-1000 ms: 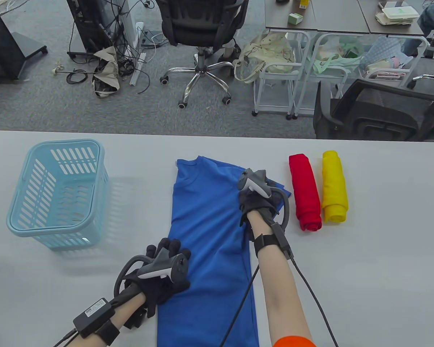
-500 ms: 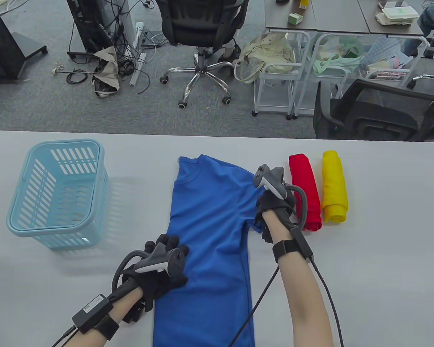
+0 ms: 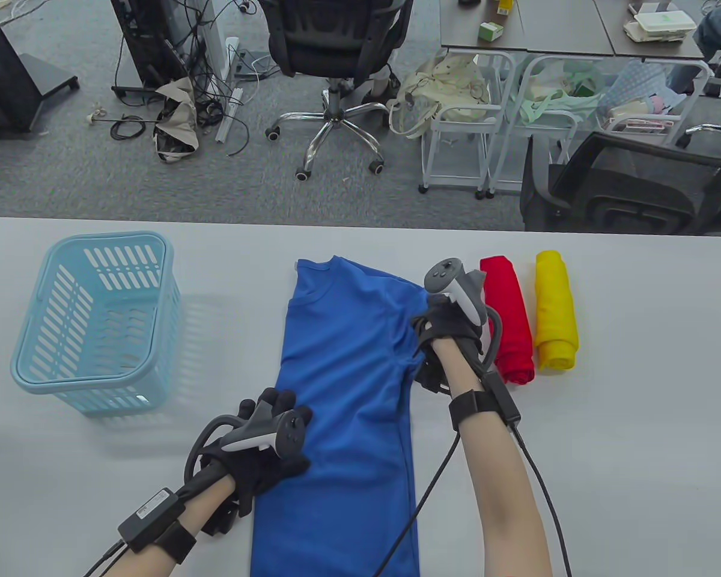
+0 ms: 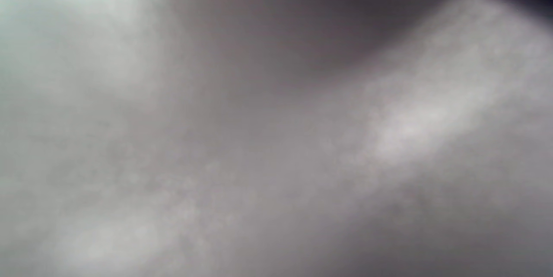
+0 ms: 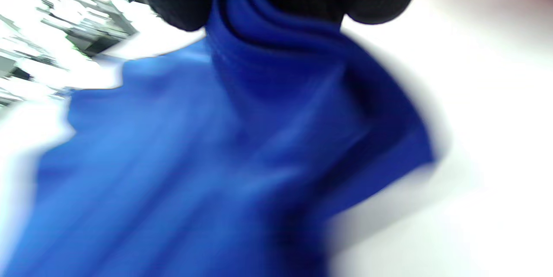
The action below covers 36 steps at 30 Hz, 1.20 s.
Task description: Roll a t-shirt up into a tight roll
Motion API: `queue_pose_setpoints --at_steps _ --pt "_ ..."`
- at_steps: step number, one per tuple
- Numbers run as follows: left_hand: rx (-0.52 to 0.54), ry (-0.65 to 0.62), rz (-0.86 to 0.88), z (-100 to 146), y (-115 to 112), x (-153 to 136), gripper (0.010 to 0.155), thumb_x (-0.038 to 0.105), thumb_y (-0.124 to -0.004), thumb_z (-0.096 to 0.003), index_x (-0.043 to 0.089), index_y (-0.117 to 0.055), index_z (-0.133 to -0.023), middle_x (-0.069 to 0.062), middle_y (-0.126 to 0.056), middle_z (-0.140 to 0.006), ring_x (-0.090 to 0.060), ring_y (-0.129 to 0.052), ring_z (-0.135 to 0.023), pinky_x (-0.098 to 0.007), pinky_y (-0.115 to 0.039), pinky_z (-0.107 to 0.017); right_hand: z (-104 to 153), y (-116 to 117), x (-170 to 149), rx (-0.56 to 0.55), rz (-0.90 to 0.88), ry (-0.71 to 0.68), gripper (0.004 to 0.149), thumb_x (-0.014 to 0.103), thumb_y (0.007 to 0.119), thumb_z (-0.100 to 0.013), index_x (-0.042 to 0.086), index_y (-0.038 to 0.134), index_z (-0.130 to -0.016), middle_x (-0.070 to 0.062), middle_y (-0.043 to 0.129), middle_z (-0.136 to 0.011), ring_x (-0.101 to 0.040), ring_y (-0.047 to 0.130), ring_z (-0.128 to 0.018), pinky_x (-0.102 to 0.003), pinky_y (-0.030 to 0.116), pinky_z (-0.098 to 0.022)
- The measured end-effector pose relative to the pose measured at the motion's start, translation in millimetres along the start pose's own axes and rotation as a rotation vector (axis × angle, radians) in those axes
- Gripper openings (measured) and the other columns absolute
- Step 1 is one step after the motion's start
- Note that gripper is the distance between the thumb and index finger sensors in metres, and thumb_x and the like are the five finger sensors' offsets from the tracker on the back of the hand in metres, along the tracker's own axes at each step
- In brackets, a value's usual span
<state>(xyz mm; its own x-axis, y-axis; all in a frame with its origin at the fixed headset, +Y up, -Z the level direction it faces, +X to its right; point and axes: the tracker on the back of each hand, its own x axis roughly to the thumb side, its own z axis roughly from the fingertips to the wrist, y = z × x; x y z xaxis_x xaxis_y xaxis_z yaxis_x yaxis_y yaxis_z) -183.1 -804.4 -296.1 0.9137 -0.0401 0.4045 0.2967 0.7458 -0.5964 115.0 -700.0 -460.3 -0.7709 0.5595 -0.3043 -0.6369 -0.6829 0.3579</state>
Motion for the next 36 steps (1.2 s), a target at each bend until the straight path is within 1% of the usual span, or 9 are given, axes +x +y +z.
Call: queue_pose_setpoints --at_steps 3,8,10,14,17,20,27,32,36 --pt "0.001 0.002 -0.001 0.1 0.0 0.2 0.079 0.070 -0.018 -0.0368 0.036 0.025 -0.093 -0.005 0.031 -0.104 -0.038 0.020 -0.100 -0.062 -0.002 -0.074 24.1 -1.3 28.2 0.131 -0.151 -0.187 0.076 0.054 0.056 -0.063 0.004 0.030 -0.114 -0.019 0.061 -0.105 -0.034 0.082 -0.085 -0.056 0.061 -0.066" --pt "0.002 0.005 -0.004 0.0 0.3 0.2 0.079 0.070 -0.018 -0.0368 0.036 0.025 -0.094 -0.005 0.031 -0.104 -0.038 0.019 -0.101 -0.061 -0.003 -0.075 40.8 12.3 43.9 0.044 0.284 -0.181 0.064 0.046 0.058 -0.062 0.014 0.043 -0.115 -0.021 0.055 -0.114 -0.045 0.069 -0.099 -0.061 0.055 -0.069" --pt "0.002 0.006 -0.007 0.0 0.5 0.2 0.079 0.070 -0.018 -0.0369 0.035 0.025 -0.094 -0.005 0.031 -0.104 -0.038 0.019 -0.101 -0.061 -0.003 -0.075 38.6 31.6 38.6 0.075 0.459 -0.164 0.063 0.043 0.057 -0.062 0.013 0.043 -0.116 -0.022 0.043 -0.118 -0.051 0.049 -0.107 -0.063 0.047 -0.071" --pt "0.011 0.011 -0.014 0.0 1.8 -0.2 0.079 0.070 -0.019 -0.0370 0.036 0.024 -0.095 -0.005 0.029 -0.105 -0.037 0.018 -0.102 -0.062 -0.005 -0.076 27.5 91.9 19.0 0.349 0.736 -0.203 0.074 0.050 0.048 -0.062 0.012 0.013 -0.116 -0.021 0.009 -0.117 -0.052 0.010 -0.107 -0.066 0.032 -0.072" --pt "0.044 0.061 -0.020 -1.7 6.3 -4.9 0.078 0.070 -0.019 -0.0376 0.038 0.020 -0.097 -0.004 0.025 -0.108 -0.036 0.015 -0.105 -0.062 -0.007 -0.077 15.2 121.5 5.2 0.363 0.895 -0.123 0.077 0.056 0.040 -0.059 0.017 -0.007 -0.106 -0.015 -0.014 -0.107 -0.048 -0.009 -0.100 -0.066 0.023 -0.072" --pt "0.033 0.095 0.036 -8.9 12.1 -14.0 0.077 0.070 -0.019 -0.0379 0.040 0.020 -0.097 -0.004 0.026 -0.108 -0.036 0.016 -0.104 -0.062 -0.008 -0.077 8.1 119.3 11.9 0.249 0.982 -0.093 0.076 0.060 0.035 -0.055 0.021 -0.007 -0.106 -0.012 -0.011 -0.111 -0.044 -0.014 -0.101 -0.066 0.016 -0.072" --pt "0.078 0.106 0.085 -4.7 19.7 -18.1 0.074 0.066 -0.026 -0.0440 0.038 0.009 -0.104 -0.005 0.017 -0.113 -0.037 0.008 -0.107 -0.061 -0.013 -0.079 -17.4 104.2 12.5 0.282 0.847 -0.015 0.078 0.060 0.035 -0.055 0.023 -0.013 -0.104 -0.008 -0.022 -0.106 -0.042 -0.024 -0.097 -0.065 0.009 -0.072" --pt "0.110 0.045 0.098 13.6 21.4 -7.9 0.077 0.066 -0.029 -0.0449 0.034 0.005 -0.106 -0.008 0.013 -0.115 -0.039 0.004 -0.108 -0.062 -0.018 -0.080 38.0 94.0 20.6 0.208 0.815 -0.182 0.082 0.059 0.041 -0.058 0.014 -0.004 -0.110 -0.017 -0.009 -0.112 -0.048 -0.012 -0.100 -0.065 0.018 -0.072" --pt "0.045 -0.028 0.083 21.9 10.2 10.5 0.080 0.068 -0.031 -0.0452 0.033 0.006 -0.107 -0.010 0.013 -0.115 -0.042 0.007 -0.105 -0.064 -0.017 -0.079 96.5 117.3 3.3 0.248 0.971 -0.274 0.085 0.060 0.045 -0.058 0.010 0.002 -0.112 -0.022 -0.001 -0.114 -0.052 -0.002 -0.103 -0.066 0.027 -0.072"
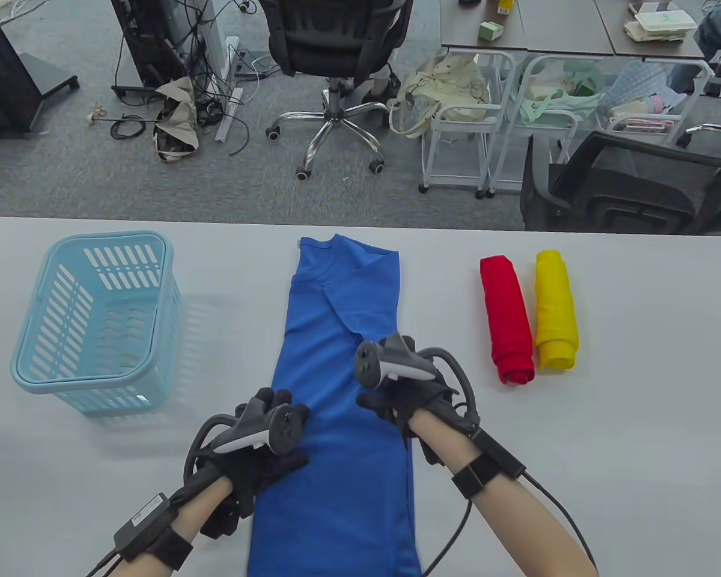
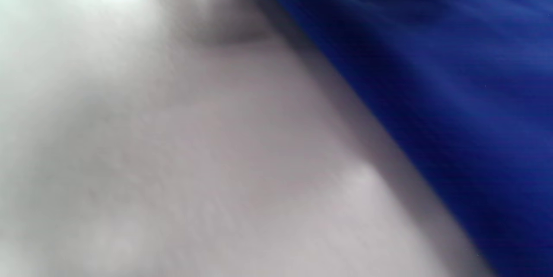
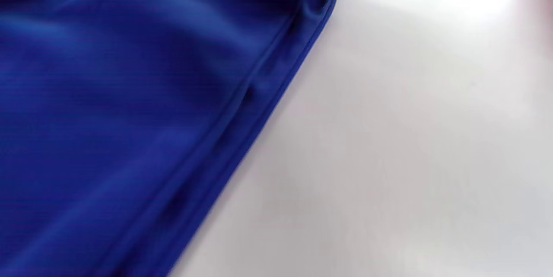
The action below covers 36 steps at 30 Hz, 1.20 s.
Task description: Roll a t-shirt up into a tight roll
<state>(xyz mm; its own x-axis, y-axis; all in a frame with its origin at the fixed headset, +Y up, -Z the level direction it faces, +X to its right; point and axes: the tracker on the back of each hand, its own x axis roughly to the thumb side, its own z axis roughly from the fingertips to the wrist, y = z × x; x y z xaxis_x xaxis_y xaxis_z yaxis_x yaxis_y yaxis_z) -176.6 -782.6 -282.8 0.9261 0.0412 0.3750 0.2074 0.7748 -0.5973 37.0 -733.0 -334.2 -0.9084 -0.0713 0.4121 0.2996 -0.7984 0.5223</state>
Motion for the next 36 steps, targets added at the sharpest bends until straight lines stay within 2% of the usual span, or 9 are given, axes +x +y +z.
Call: queue_pose_setpoints --at_steps 3,5,6,7,15,20,28,33,36 --pt "-0.048 0.030 -0.061 -9.9 -7.2 9.2 0.082 0.069 -0.029 -0.0439 0.031 0.015 -0.102 -0.011 0.020 -0.110 -0.042 0.012 -0.103 -0.065 -0.012 -0.077 10.4 36.7 14.0 0.129 0.022 -0.053 0.085 0.061 0.041 -0.057 0.009 0.002 -0.111 -0.023 0.003 -0.113 -0.052 0.002 -0.102 -0.065 0.032 -0.072" --pt "-0.055 0.038 -0.110 -15.1 -7.8 10.2 0.082 0.070 -0.023 -0.0411 0.030 0.021 -0.098 -0.011 0.025 -0.107 -0.041 0.014 -0.102 -0.065 -0.010 -0.076 3.8 56.5 14.1 0.177 0.001 -0.048 0.086 0.061 0.037 -0.057 0.009 -0.013 -0.103 -0.023 -0.014 -0.104 -0.053 -0.006 -0.098 -0.065 0.027 -0.072" --pt "-0.059 0.040 -0.094 -16.8 -6.6 10.0 0.082 0.070 -0.023 -0.0411 0.030 0.021 -0.098 -0.010 0.025 -0.107 -0.040 0.015 -0.102 -0.065 -0.009 -0.076 0.7 60.6 11.2 0.156 0.023 -0.021 0.086 0.062 0.034 -0.056 0.010 -0.018 -0.099 -0.022 -0.020 -0.101 -0.051 -0.012 -0.096 -0.066 0.021 -0.071" --pt "-0.066 0.041 -0.087 -19.4 -5.4 9.9 0.082 0.070 -0.023 -0.0412 0.030 0.022 -0.098 -0.010 0.026 -0.107 -0.040 0.015 -0.102 -0.065 -0.008 -0.076 -3.4 59.5 5.2 0.139 0.000 -0.034 0.085 0.063 0.031 -0.055 0.011 -0.020 -0.099 -0.022 -0.022 -0.100 -0.051 -0.014 -0.096 -0.066 0.019 -0.071" --pt "-0.103 0.084 -0.093 -50.9 20.3 1.1 0.080 0.070 -0.021 -0.0389 0.035 0.025 -0.094 -0.006 0.031 -0.105 -0.037 0.019 -0.102 -0.064 -0.007 -0.077 -35.9 38.1 -24.8 0.167 -0.116 -0.002 0.081 0.059 0.037 -0.056 0.019 -0.019 -0.099 -0.014 -0.025 -0.100 -0.044 -0.019 -0.096 -0.063 0.011 -0.071" --pt "-0.140 0.139 -0.075 -72.6 38.3 -10.2 0.080 0.071 -0.021 -0.0361 0.038 0.027 -0.091 -0.003 0.033 -0.102 -0.034 0.022 -0.101 -0.063 -0.004 -0.077 -55.5 26.9 -45.1 0.155 -0.242 0.003 0.083 0.059 0.045 -0.056 0.024 -0.016 -0.099 -0.008 -0.024 -0.100 -0.038 -0.022 -0.096 -0.061 0.005 -0.071" --pt "-0.158 0.206 -0.081 -93.5 57.6 -22.1 0.080 0.072 -0.022 -0.0323 0.042 0.027 -0.088 0.001 0.032 -0.101 -0.030 0.021 -0.102 -0.059 -0.004 -0.079 -74.4 14.0 -57.2 0.162 -0.312 0.029 0.083 0.059 0.049 -0.055 0.026 -0.013 -0.100 -0.004 -0.025 -0.100 -0.035 -0.024 -0.095 -0.059 0.002 -0.070" --pt "-0.073 0.214 -0.056 -81.9 54.5 -18.0 0.079 0.069 -0.024 -0.0368 0.038 0.019 -0.096 -0.003 0.023 -0.108 -0.033 0.014 -0.104 -0.060 -0.008 -0.079 -76.9 11.3 -58.2 0.168 -0.319 0.043 0.083 0.059 0.051 -0.055 0.028 -0.012 -0.100 -0.003 -0.025 -0.100 -0.035 -0.024 -0.096 -0.059 0.002 -0.071" --pt "-0.061 0.065 -0.055 -46.3 33.1 -3.2 0.080 0.069 -0.018 -0.0351 0.035 0.026 -0.093 -0.006 0.027 -0.107 -0.036 0.018 -0.103 -0.063 -0.006 -0.076 -77.0 12.7 -58.5 0.156 -0.319 0.034 0.084 0.059 0.051 -0.055 0.027 -0.013 -0.100 -0.004 -0.025 -0.100 -0.035 -0.025 -0.096 -0.059 0.002 -0.070"
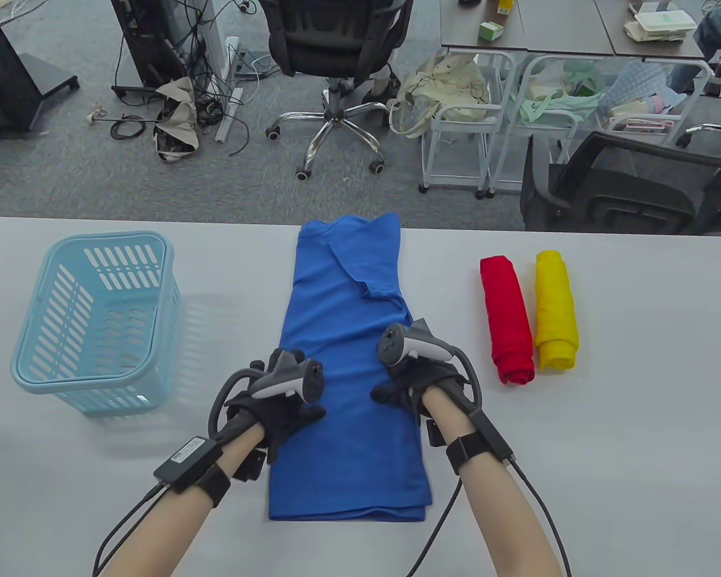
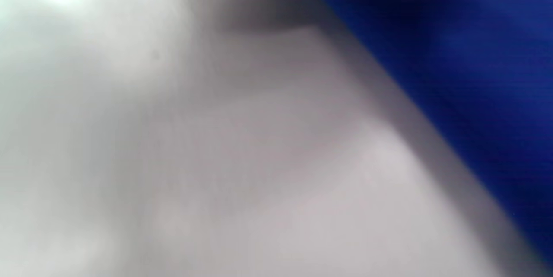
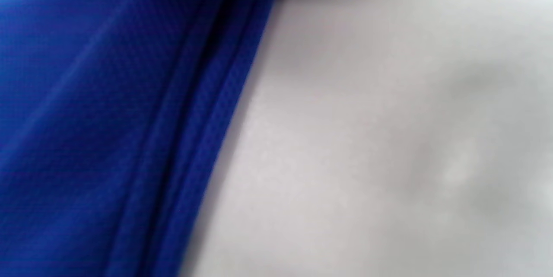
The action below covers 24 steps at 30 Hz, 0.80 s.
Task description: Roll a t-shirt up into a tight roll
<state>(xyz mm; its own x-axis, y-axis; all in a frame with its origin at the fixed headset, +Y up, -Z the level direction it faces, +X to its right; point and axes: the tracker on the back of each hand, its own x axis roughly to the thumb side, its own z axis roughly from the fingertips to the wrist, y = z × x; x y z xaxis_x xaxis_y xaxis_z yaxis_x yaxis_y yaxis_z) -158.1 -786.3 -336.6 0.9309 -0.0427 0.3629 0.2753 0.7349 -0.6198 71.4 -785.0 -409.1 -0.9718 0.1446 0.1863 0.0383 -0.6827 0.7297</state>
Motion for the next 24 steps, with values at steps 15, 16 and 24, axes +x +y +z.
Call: queue_pose_setpoints --at_steps 15,16,24 --pt "0.002 -0.080 -0.103 31.2 -51.1 11.0 0.082 0.072 -0.021 -0.0349 0.036 0.025 -0.093 -0.004 0.031 -0.103 -0.036 0.020 -0.101 -0.063 -0.004 -0.076 67.1 40.4 48.3 -0.098 0.141 -0.120 0.084 0.058 0.052 -0.058 0.019 -0.001 -0.110 -0.015 -0.009 -0.110 -0.046 -0.007 -0.102 -0.062 0.020 -0.073" --pt "0.006 -0.081 -0.106 31.4 -51.3 11.2 0.083 0.072 -0.021 -0.0350 0.036 0.025 -0.093 -0.005 0.031 -0.103 -0.036 0.020 -0.101 -0.063 -0.004 -0.076 76.0 53.8 52.1 -0.071 0.187 -0.149 0.085 0.058 0.052 -0.057 0.019 -0.002 -0.109 -0.015 -0.009 -0.110 -0.046 -0.007 -0.102 -0.062 0.020 -0.073" --pt "0.008 -0.093 -0.107 32.2 -51.9 9.8 0.082 0.072 -0.021 -0.0351 0.036 0.025 -0.093 -0.004 0.031 -0.103 -0.036 0.020 -0.101 -0.063 -0.003 -0.075 107.1 107.8 -6.1 0.016 0.122 -0.175 0.094 0.058 0.059 -0.056 0.023 -0.012 -0.105 -0.007 -0.023 -0.104 -0.043 -0.019 -0.099 -0.063 0.006 -0.071"
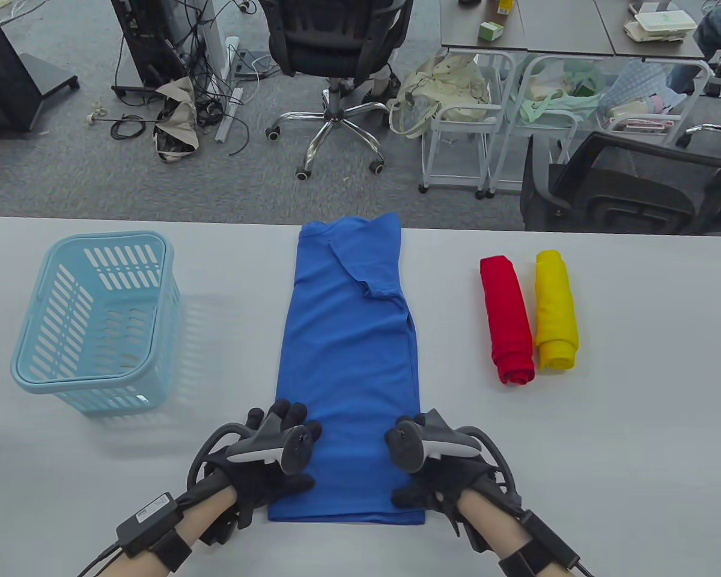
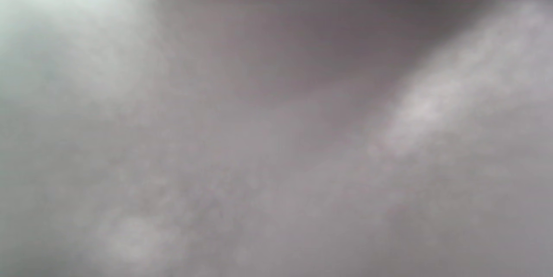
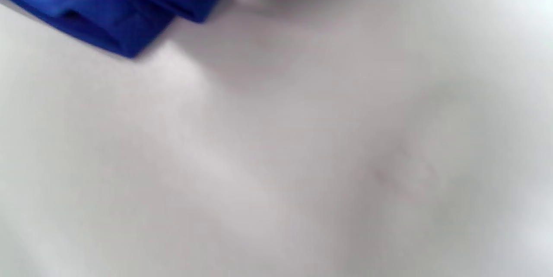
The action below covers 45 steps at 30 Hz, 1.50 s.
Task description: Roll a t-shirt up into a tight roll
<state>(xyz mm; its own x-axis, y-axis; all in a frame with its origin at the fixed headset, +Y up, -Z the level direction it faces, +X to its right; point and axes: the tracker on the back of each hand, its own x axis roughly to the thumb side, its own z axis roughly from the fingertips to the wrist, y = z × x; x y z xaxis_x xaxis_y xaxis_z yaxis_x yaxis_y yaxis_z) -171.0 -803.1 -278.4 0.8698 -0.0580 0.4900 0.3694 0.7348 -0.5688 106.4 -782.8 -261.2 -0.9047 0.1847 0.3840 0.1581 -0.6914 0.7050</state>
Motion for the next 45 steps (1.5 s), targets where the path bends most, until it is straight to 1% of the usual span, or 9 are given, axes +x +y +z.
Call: queue_pose_setpoints --at_steps 6,14,19,24,26,32,37,41,45 --pt "0.004 -0.008 0.012 1.1 0.1 0.2 0.082 0.072 -0.022 -0.0359 0.036 0.024 -0.094 -0.005 0.031 -0.104 -0.036 0.019 -0.101 -0.063 -0.004 -0.075 5.6 3.9 -10.5 -0.085 -0.060 -0.011 0.091 0.055 0.065 -0.055 0.025 -0.003 -0.109 -0.007 -0.016 -0.108 -0.043 -0.015 -0.101 -0.063 0.006 -0.071" --pt "0.075 -0.060 0.008 41.3 11.8 4.1 0.083 0.070 -0.044 -0.0453 0.038 -0.001 -0.108 -0.008 0.008 -0.118 -0.039 -0.004 -0.113 -0.062 -0.026 -0.083 20.3 -6.0 -7.0 -0.181 -0.066 -0.080 0.085 0.052 0.063 -0.058 0.020 0.006 -0.113 -0.015 -0.006 -0.114 -0.047 -0.006 -0.105 -0.063 0.017 -0.074" --pt "0.307 -0.108 0.017 62.3 4.5 16.6 0.082 0.067 -0.061 -0.0429 0.035 -0.030 -0.111 -0.006 -0.034 -0.119 -0.028 -0.050 -0.106 -0.051 -0.049 -0.082 40.6 -10.8 13.6 -0.298 0.093 -0.089 0.078 0.050 0.069 -0.057 0.024 0.025 -0.116 -0.018 0.015 -0.120 -0.048 0.022 -0.111 -0.062 0.030 -0.076" --pt "0.356 -0.149 -0.048 66.8 3.5 19.9 0.076 0.068 -0.071 -0.0374 0.034 -0.054 -0.103 0.004 -0.069 -0.103 -0.019 -0.078 -0.089 -0.047 -0.066 -0.076 39.1 1.1 38.2 -0.296 0.245 -0.123 0.072 0.050 0.078 -0.052 0.026 0.044 -0.111 -0.014 0.035 -0.117 -0.038 0.051 -0.103 -0.056 0.047 -0.073" --pt "0.342 -0.154 -0.052 66.3 2.6 20.4 0.080 0.071 -0.072 -0.0342 0.034 -0.055 -0.104 0.004 -0.070 -0.104 -0.020 -0.078 -0.089 -0.048 -0.066 -0.076 34.8 5.4 39.1 -0.263 0.247 -0.124 0.075 0.052 0.080 -0.049 0.023 0.048 -0.110 -0.013 0.042 -0.115 -0.038 0.054 -0.101 -0.056 0.050 -0.072" --pt "0.328 -0.114 -0.215 67.6 -1.2 29.4 0.092 0.072 -0.076 -0.0302 0.033 -0.046 -0.108 0.005 -0.065 -0.108 -0.019 -0.076 -0.092 -0.049 -0.065 -0.078 30.5 9.0 43.3 -0.262 0.316 -0.066 0.085 0.053 0.083 -0.047 0.024 0.037 -0.112 -0.010 0.035 -0.115 -0.034 0.050 -0.100 -0.056 0.046 -0.073" --pt "0.354 -0.104 -0.203 66.9 1.9 30.6 0.080 0.061 -0.078 -0.0364 0.032 -0.051 -0.106 0.006 -0.072 -0.104 -0.017 -0.082 -0.089 -0.048 -0.068 -0.076 29.7 6.6 43.0 -0.276 0.291 -0.066 0.075 0.043 0.081 -0.054 0.025 0.038 -0.112 -0.010 0.040 -0.114 -0.033 0.054 -0.099 -0.055 0.048 -0.073" --pt "0.429 -0.074 -0.223 62.7 4.4 32.6 0.065 0.048 -0.081 -0.0413 0.031 -0.060 -0.101 0.011 -0.084 -0.089 -0.011 -0.094 -0.076 -0.044 -0.076 -0.072 25.6 4.7 45.5 -0.359 0.357 -0.015 0.063 0.030 0.078 -0.058 0.028 0.042 -0.110 -0.005 0.055 -0.107 -0.025 0.067 -0.091 -0.051 0.056 -0.071" --pt "0.468 -0.073 -0.241 59.4 4.6 34.4 0.063 0.047 -0.081 -0.0405 0.029 -0.064 -0.099 0.011 -0.089 -0.083 -0.010 -0.098 -0.067 -0.043 -0.080 -0.068 21.2 2.4 47.3 -0.389 0.373 -0.001 0.056 0.029 0.076 -0.060 0.030 0.047 -0.108 -0.002 0.061 -0.102 -0.022 0.074 -0.085 -0.050 0.060 -0.069"
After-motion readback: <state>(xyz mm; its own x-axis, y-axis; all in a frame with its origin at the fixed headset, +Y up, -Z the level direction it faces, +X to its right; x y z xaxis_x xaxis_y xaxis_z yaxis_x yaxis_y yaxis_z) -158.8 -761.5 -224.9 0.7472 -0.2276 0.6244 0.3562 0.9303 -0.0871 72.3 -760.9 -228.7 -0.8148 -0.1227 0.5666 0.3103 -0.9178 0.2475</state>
